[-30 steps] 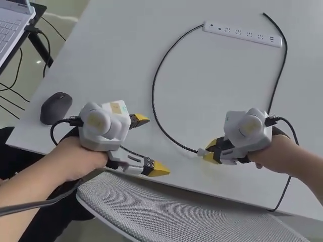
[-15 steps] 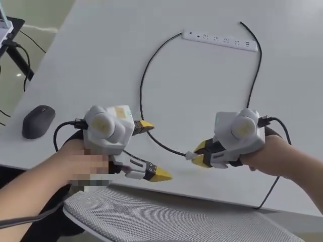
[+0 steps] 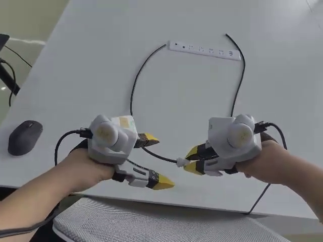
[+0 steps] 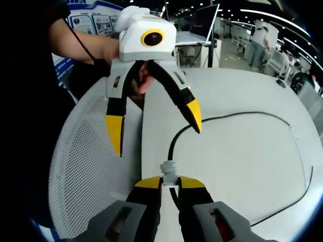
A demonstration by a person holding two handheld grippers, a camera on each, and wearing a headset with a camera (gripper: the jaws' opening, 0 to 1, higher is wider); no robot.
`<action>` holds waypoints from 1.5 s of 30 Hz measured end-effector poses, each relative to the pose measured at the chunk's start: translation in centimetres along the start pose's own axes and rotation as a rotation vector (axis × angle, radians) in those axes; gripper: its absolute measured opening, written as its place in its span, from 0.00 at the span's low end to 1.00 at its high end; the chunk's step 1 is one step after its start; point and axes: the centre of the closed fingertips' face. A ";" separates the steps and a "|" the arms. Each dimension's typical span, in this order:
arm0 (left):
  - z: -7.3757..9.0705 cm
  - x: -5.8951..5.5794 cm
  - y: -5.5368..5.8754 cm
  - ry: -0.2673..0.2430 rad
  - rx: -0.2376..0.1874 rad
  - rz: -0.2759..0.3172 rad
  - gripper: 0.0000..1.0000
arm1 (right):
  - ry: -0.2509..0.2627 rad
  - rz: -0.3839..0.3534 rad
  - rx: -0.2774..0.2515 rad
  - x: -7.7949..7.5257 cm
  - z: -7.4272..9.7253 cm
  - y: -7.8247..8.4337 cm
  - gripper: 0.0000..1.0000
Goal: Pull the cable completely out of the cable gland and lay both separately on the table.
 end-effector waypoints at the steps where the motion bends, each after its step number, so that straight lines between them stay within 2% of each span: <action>1: 0.0 0.0 0.0 0.002 0.000 0.001 0.72 | 0.000 0.001 0.000 0.0 0.0 0.0 0.06; 9: -0.9 -0.7 -0.3 0.059 -0.007 0.009 0.60 | 0.018 0.022 -0.031 0.2 0.6 -0.8 0.06; 11: -1.0 -0.8 -0.7 0.079 -0.022 0.032 0.56 | 0.018 0.031 -0.033 0.3 0.6 -1.0 0.06; 13: -1.0 -0.9 -0.9 0.086 -0.032 0.028 0.52 | 0.019 0.042 -0.036 0.4 0.6 -1.1 0.06; 23: -1.0 -1.0 -1.1 0.102 -0.047 0.021 0.39 | 0.017 0.062 -0.047 0.4 0.7 -1.6 0.06; 28: -1.1 -1.5 -1.1 0.122 -0.046 0.003 0.29 | 0.015 0.074 -0.044 0.5 0.7 -1.6 0.06; 38: -1.1 -1.6 -1.4 0.133 -0.059 -0.001 0.23 | 0.016 0.107 -0.033 0.6 0.6 -1.6 0.06; 41: -1.0 -1.5 -1.5 0.133 -0.069 -0.009 0.17 | 0.016 0.117 -0.025 0.6 0.6 -1.5 0.06; 45: -1.0 -1.6 -1.5 0.137 -0.071 -0.008 0.16 | 0.014 0.125 -0.023 0.7 0.6 -1.5 0.06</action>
Point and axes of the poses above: the centre of the closed fingertips' face, and the gripper's own axes: z roughly backward along the fingers, x roughly to its left, y roughly out of its underside, and after that the axes turned 15 degrees about -y, right-handed
